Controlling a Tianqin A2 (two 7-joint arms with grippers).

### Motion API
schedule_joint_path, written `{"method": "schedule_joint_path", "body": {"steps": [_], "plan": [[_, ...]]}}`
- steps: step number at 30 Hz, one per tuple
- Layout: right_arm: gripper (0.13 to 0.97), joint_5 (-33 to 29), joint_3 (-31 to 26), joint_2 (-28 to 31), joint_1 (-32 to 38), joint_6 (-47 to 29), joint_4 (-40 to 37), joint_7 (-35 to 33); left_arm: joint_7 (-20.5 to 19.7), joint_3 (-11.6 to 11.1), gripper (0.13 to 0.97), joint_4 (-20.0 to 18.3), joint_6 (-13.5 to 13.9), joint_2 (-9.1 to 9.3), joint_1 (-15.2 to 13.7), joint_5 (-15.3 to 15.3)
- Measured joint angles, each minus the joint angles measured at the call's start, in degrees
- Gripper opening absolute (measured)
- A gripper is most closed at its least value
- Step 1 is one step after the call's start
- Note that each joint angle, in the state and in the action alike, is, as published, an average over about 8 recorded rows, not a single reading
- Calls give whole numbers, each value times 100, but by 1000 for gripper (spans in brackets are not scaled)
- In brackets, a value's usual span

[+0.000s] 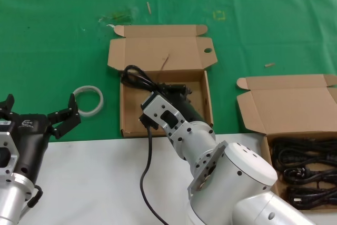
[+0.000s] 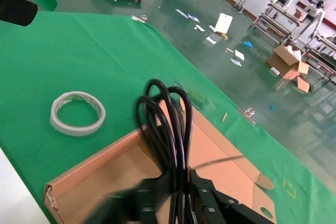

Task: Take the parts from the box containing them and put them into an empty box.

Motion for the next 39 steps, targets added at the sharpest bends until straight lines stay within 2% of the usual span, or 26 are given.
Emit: {"method": "schedule_joint_path", "body": {"steps": [5, 15, 22, 23, 31, 35, 39], "plan": [[201, 0, 0, 0, 0, 0, 0, 0, 0, 0, 965, 0, 0, 0, 0, 0], [323, -146, 123, 2, -80, -104, 26, 207, 0, 0, 965, 0, 0, 0, 0, 0], [468, -553, 466, 4, -304, -394, 100, 791, 0, 0, 965, 0, 0, 0, 0, 0], [468, -620, 522, 4, -341, -442, 112, 887, 0, 0, 965, 0, 0, 0, 0, 0], [681, -1200, 1004, 4, -656, -854, 217, 1717, 0, 0, 965, 0, 0, 0, 0, -1], [681, -1488, 1246, 4, -814, -1060, 269, 2130, 0, 0, 965, 0, 0, 0, 0, -1], [762, -1780, 1490, 4, -973, -1268, 322, 2548, 0, 0, 965, 0, 0, 0, 0, 0]]}}
